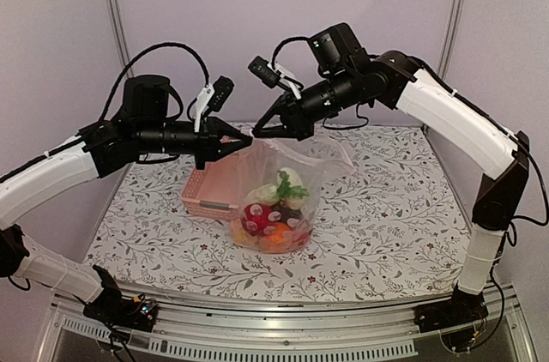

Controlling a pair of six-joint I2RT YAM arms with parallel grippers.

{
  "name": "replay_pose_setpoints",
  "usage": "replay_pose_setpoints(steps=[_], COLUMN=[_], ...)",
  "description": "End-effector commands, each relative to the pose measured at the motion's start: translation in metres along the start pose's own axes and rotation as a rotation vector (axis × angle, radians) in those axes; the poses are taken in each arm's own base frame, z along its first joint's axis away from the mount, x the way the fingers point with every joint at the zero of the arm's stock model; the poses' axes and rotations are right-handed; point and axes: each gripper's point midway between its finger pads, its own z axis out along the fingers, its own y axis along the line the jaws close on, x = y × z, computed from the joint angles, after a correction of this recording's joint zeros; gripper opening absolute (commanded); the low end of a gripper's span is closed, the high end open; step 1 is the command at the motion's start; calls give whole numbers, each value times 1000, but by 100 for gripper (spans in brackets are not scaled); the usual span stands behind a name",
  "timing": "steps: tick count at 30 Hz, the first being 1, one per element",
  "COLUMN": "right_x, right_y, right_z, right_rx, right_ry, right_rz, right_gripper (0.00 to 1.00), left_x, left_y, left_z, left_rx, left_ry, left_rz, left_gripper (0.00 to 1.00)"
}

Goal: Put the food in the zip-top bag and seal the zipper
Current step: Zip the zipper on the zipper food storage bag.

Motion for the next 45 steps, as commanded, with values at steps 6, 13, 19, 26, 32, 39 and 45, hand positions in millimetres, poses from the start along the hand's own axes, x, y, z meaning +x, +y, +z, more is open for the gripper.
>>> replay_pose_setpoints(steps=[6, 13, 19, 26, 32, 39, 45], right_x=[31, 52, 70, 85, 99, 108, 107], right_y=[-27, -33, -40, -36, -32, -25, -21], right_z=[-61, -77, -95, -110, -119, -128, -130], right_rx=[168, 226, 274, 308, 334, 350, 341], right_ry=[58, 93, 109, 125, 148, 156, 148], right_rz=[92, 129, 168, 186, 204, 214, 211], right_gripper=[2, 2, 2, 4, 5, 7, 10], left_x=[10, 18, 25, 27, 29, 35, 36], left_y=[31, 48, 60, 66, 70, 75, 72], left_z=[-33, -54, -66, -69, -71, -70, -67], left_rx=[-133, -212, -265, -289, -306, -322, -295], left_ry=[-22, -26, -21, -20, -17, -11, -19], left_rz=[-27, -46, -59, -68, -69, -76, -75], left_gripper=[0, 0, 0, 0, 0, 0, 0])
